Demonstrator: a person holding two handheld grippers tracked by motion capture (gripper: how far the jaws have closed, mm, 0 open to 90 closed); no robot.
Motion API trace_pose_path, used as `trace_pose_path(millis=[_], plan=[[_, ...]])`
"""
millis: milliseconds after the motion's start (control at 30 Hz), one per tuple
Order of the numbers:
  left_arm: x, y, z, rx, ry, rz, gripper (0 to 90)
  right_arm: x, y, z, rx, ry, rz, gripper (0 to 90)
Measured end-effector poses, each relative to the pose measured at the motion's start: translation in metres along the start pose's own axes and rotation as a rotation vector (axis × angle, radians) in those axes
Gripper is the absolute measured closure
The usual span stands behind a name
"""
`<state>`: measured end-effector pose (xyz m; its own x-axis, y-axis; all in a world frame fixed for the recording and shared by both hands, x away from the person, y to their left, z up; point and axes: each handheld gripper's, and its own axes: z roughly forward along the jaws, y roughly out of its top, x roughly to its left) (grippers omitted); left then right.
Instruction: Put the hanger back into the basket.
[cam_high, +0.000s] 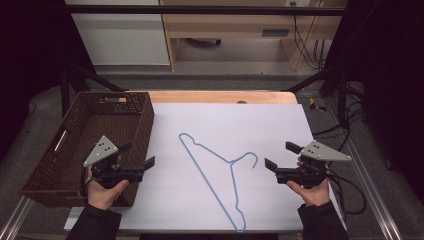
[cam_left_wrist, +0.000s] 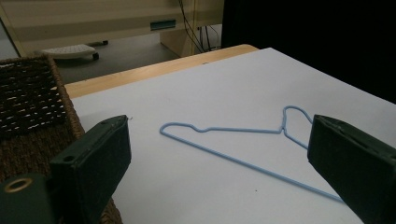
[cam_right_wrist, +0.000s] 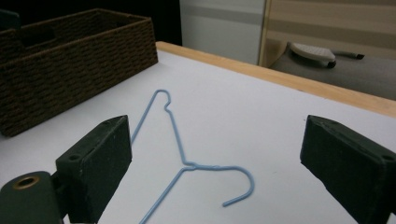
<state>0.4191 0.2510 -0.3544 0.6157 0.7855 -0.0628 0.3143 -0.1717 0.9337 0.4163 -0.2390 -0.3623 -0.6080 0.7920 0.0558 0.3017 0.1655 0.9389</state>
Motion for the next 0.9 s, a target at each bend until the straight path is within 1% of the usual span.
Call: trace_pose_path(millis=[33, 67, 100, 133, 167, 200, 233, 333, 367, 400, 633, 667, 700, 733, 767, 867, 900], plan=[[-0.001, 0.000, 0.001, 0.005, -0.002, 0.002, 6.2, 0.003, 0.000, 0.003, 0.014, 0.003, 0.000, 10.0], [-0.002, -0.001, 0.002, 0.008, 0.000, 0.003, 6.2, 0.008, -0.001, 0.010, 0.044, 0.010, -0.001, 10.5], [-0.003, -0.001, 0.003, 0.012, -0.003, 0.005, 6.2, 0.008, -0.001, 0.010, 0.044, 0.010, -0.001, 10.5], [-0.005, -0.001, 0.004, 0.015, -0.007, 0.005, 6.2, 0.011, -0.002, 0.013, 0.056, 0.009, -0.001, 11.2], [-0.006, -0.001, 0.005, 0.014, -0.007, 0.007, 6.2, 0.014, -0.002, 0.017, 0.074, 0.013, -0.004, 11.3], [-0.007, -0.001, 0.005, 0.018, -0.008, 0.012, 6.2, 0.019, -0.005, 0.024, 0.093, 0.024, -0.006, 13.3], [-0.007, -0.001, 0.006, 0.019, -0.010, 0.012, 6.2, 0.019, -0.005, 0.024, 0.093, 0.024, -0.006, 13.3], [-0.010, -0.002, 0.008, 0.022, -0.017, 0.012, 6.3, 0.025, -0.009, 0.034, 0.133, 0.032, -0.006, 14.6], [-0.011, -0.002, 0.008, 0.022, -0.018, 0.014, 6.3, 0.029, -0.013, 0.041, 0.167, 0.033, -0.007, 15.8], [-0.011, -0.002, 0.009, 0.023, -0.021, 0.015, 6.3, 0.029, -0.013, 0.041, 0.167, 0.033, -0.007, 15.8], [-0.016, -0.004, 0.014, 0.037, -0.033, 0.022, 6.5, 0.044, -0.022, 0.063, 0.239, 0.035, -0.037, 20.5], [-0.017, -0.004, 0.014, 0.037, -0.033, 0.022, 6.6, 0.049, -0.025, 0.070, 0.264, 0.033, -0.046, 21.7], [-0.017, -0.004, 0.015, 0.037, -0.033, 0.023, 6.6, 0.049, -0.025, 0.070, 0.264, 0.033, -0.046, 21.7], [-0.018, -0.004, 0.015, 0.038, -0.035, 0.024, 6.7, 0.051, -0.029, 0.078, 0.285, 0.042, -0.045, 22.9], [-0.018, -0.004, 0.015, 0.039, -0.034, 0.026, 6.7, 0.051, -0.029, 0.078, 0.285, 0.042, -0.045, 22.9], [-0.020, -0.005, 0.017, 0.044, -0.034, 0.030, 6.7, 0.053, -0.035, 0.086, 0.323, 0.028, -0.035, 24.3], [-0.020, -0.005, 0.017, 0.045, -0.034, 0.032, 6.7, 0.053, -0.037, 0.088, 0.331, 0.022, -0.044, 24.9]])
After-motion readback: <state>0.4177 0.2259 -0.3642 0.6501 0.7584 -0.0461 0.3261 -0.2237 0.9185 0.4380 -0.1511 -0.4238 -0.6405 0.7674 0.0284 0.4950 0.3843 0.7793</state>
